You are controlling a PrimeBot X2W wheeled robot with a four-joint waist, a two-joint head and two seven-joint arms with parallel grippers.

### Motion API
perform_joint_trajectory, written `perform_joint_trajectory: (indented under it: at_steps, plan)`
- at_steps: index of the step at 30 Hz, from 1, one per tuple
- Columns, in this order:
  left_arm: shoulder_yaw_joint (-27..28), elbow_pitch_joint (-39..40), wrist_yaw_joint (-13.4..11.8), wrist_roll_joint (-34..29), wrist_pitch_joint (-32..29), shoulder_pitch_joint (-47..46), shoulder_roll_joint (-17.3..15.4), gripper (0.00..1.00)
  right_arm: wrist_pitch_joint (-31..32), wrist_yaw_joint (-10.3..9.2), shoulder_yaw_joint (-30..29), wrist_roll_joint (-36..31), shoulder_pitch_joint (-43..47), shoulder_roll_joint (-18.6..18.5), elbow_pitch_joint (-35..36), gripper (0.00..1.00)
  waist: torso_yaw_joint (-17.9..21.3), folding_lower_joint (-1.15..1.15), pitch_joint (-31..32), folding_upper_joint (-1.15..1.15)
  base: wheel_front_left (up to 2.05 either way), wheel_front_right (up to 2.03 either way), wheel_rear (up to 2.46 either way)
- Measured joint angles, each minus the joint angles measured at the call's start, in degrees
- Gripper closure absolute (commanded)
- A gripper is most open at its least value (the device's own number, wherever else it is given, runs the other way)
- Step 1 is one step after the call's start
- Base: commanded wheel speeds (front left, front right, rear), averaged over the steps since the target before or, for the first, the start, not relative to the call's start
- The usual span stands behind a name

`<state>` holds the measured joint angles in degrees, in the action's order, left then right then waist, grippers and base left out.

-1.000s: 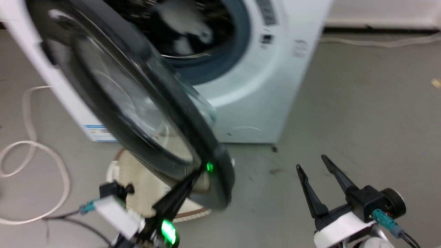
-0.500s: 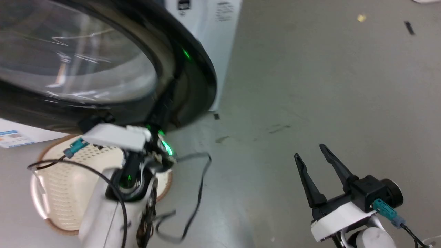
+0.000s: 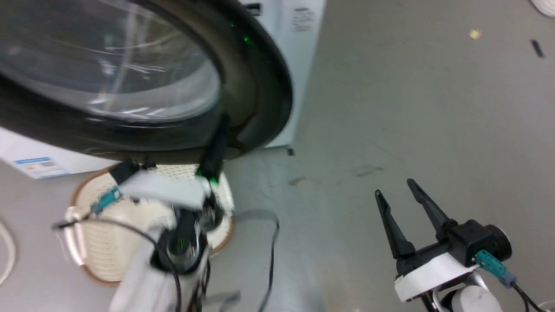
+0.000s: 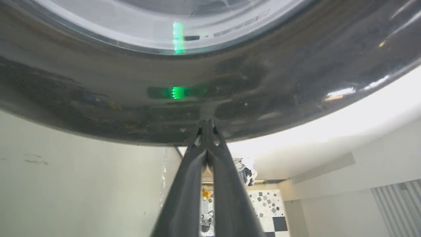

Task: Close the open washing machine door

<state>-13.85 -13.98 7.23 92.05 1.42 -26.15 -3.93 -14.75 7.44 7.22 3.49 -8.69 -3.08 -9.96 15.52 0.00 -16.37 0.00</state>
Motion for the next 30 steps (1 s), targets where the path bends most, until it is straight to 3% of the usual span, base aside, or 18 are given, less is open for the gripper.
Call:
perform_joint_trajectory:
  at_steps: [2, 4, 10, 13, 16, 20, 23, 27, 30]
  plan:
    - [-1.7, 2.3, 0.0, -2.4, -0.4, 3.6, -1.4, 0.67, 0.0, 0.0, -0.7, -0.2, 0.3, 0.0, 0.3, 0.0, -1.6, 0.0, 1.0, 0.0, 0.0, 0.0, 0.0]
    - [-3.4, 4.2, 0.0, -5.3, -0.1, 7.6, -3.5, 0.02, 0.0, 0.0, -1.3, -0.5, 1.4, 0.0, 0.3, 0.0, -3.2, 0.0, 2.3, 0.0, 0.0, 0.0, 0.0]
    - [-9.1, 7.0, 0.0, -19.5, 8.0, 18.0, -12.6, 0.0, 0.0, 0.0, -2.8, -1.1, 5.3, -0.2, 1.4, 0.0, -8.4, -0.01, 6.8, 0.0, 0.0, 0.0, 0.0]
    - [-10.2, 4.7, -0.1, -29.7, 11.8, 20.4, -16.9, 0.0, 0.0, 0.0, -3.4, -1.3, 6.4, -0.5, 2.1, 0.0, -11.3, -0.02, 8.7, 0.0, 0.0, 0.0, 0.0]
    - [-10.3, 2.7, -3.8, -42.0, 13.1, 20.9, -19.0, 0.0, 0.0, 0.0, -3.4, -1.4, 7.4, -0.7, 2.9, 0.0, -14.0, -0.01, 10.4, 0.0, 0.0, 0.0, 0.0]
    - [-6.2, 5.9, -8.0, -56.5, 13.3, 21.8, -16.9, 0.0, 0.0, 0.0, -3.8, -1.6, 8.3, -0.6, 3.2, 0.0, -16.9, -0.01, 12.1, 0.0, 0.0, 0.0, 0.0]
    - [-3.3, 8.9, -9.4, -66.1, 13.3, 23.7, -14.7, 0.0, 0.0, 0.0, -3.9, -1.6, 8.6, -0.5, 3.3, 0.0, -18.4, -0.01, 13.2, 0.0, 0.0, 0.0, 0.0]
    - [0.3, 12.5, -11.2, -73.7, 13.3, 27.3, -11.3, 0.0, 0.0, 0.0, -3.6, -1.6, 9.5, -0.4, 3.3, 0.0, -19.6, -0.01, 14.0, 0.0, 0.0, 0.0, 0.0]
    - [1.4, 13.1, -11.7, -78.6, 13.3, 29.1, -10.6, 0.0, 0.0, 0.0, -3.4, -1.6, 9.9, -0.3, 3.2, 0.0, -20.3, -0.01, 13.9, 0.0, 0.0, 0.0, 0.0]
